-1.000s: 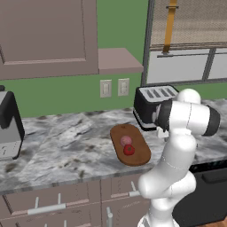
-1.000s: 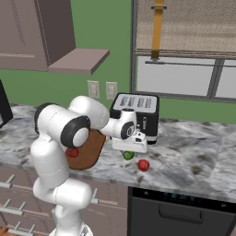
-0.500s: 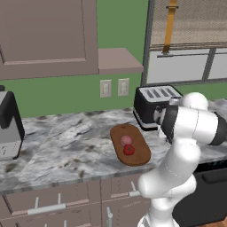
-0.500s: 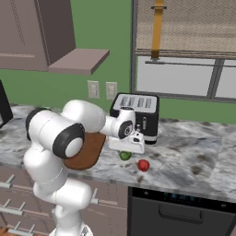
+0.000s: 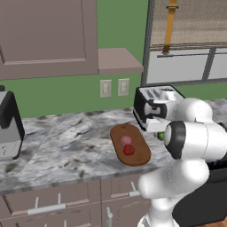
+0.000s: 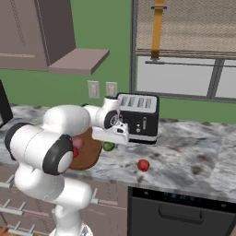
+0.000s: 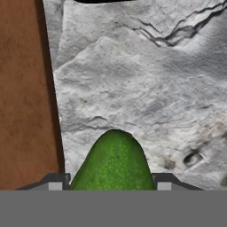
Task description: Place the avocado, onion, tomato, and bell pepper on the cutting board.
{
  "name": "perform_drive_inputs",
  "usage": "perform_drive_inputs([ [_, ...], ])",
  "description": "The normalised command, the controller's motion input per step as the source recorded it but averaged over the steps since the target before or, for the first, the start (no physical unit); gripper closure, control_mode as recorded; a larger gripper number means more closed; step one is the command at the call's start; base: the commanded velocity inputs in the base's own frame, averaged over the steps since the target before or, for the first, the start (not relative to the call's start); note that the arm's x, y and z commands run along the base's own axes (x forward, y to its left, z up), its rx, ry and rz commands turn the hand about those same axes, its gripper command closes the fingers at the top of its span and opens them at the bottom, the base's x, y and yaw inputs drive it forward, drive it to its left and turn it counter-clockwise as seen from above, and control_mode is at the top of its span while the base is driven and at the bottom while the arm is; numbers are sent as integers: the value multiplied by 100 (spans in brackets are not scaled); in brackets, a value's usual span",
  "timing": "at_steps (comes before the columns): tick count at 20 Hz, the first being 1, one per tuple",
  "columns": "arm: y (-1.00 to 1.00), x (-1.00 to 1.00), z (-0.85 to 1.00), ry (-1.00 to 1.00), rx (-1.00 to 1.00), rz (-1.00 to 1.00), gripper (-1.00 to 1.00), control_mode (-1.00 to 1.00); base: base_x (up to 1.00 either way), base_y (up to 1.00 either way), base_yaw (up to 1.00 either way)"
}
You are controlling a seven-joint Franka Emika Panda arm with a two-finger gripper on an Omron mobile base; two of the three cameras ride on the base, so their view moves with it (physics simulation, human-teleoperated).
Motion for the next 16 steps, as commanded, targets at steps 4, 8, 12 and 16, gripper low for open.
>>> perform_drive_inputs([
  [4, 56, 1, 12, 0, 1, 0, 100, -100, 0, 0, 0],
  [8, 59, 14, 0, 0, 0, 0, 100, -100, 0, 0, 0],
  [12, 36, 41, 0, 1, 0, 0, 100, -100, 0, 0, 0],
  [16, 27, 64, 0, 5, 0, 0, 100, -100, 0, 0, 0],
])
